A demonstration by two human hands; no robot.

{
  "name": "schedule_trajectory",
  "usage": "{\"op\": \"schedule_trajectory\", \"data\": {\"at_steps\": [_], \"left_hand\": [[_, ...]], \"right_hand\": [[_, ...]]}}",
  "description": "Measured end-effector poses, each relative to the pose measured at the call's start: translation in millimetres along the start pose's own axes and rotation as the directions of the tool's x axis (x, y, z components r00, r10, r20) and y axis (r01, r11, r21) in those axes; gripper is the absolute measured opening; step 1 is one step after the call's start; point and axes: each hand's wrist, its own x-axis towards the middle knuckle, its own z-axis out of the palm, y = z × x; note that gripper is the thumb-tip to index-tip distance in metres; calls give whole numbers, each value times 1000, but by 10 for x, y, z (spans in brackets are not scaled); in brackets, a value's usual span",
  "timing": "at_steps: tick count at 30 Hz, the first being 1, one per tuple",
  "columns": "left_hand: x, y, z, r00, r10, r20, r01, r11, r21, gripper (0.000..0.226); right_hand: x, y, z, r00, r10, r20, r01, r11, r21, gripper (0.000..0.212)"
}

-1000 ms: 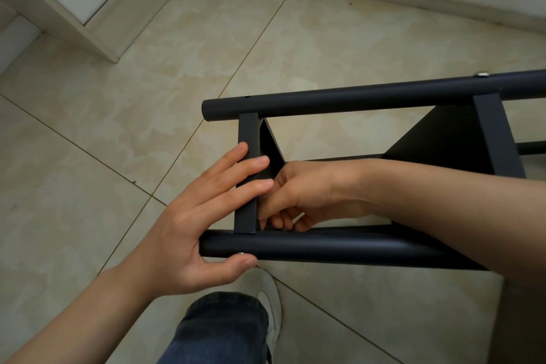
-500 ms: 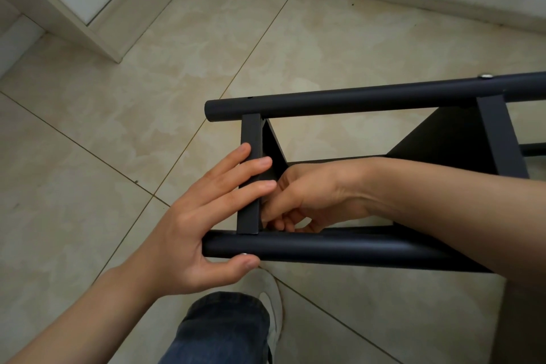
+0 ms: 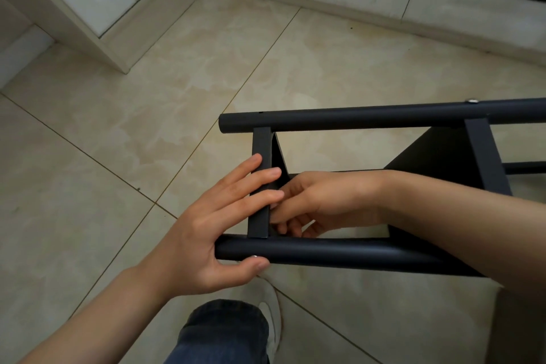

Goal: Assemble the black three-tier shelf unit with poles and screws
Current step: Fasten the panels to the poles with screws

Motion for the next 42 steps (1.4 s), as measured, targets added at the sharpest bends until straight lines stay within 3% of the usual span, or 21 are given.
{"op": "schedule_trajectory", "data": {"at_steps": [4,7,12,20,24,27,28,32,36,42], "left_hand": [[16,42,-33,1000,-14,9,14,1000,8,61],[34,82,-49,999,-46,13,46,999,-9,60],[23,178,-82,992,-121,34,122,992,-36,59],[-94,398,12,933,-353,-74,338,927,-163,69],[-231,475,141,767,-633,-100,514,701,-495,95],[-244,484,212,612,-788,72,645,444,-622,113],[-242,481,209,596,-792,134,669,397,-628,112],[-226,483,49,634,-708,311,713,380,-589,90],[-181,486,-34,585,-706,400,715,216,-665,89],[-59,521,46,506,-761,406,558,-71,-827,66]], "right_hand": [[-155,-62,6,999,-9,-35,8,998,-56,12],[-303,-100,43,991,4,-133,-31,979,-203,18],[-630,-105,161,942,-52,-331,-144,829,-540,20],[-1136,114,363,845,-138,-517,-316,650,-691,28],[-1227,203,453,818,-182,-546,-347,600,-721,32],[-1241,249,512,808,-202,-553,-371,555,-745,31],[-1245,260,526,806,-208,-554,-378,540,-752,32],[-1271,285,553,795,-221,-564,-397,515,-760,35],[-1263,295,553,781,-233,-579,-415,499,-761,33],[-1221,265,489,743,-267,-614,-461,462,-758,28]]}}
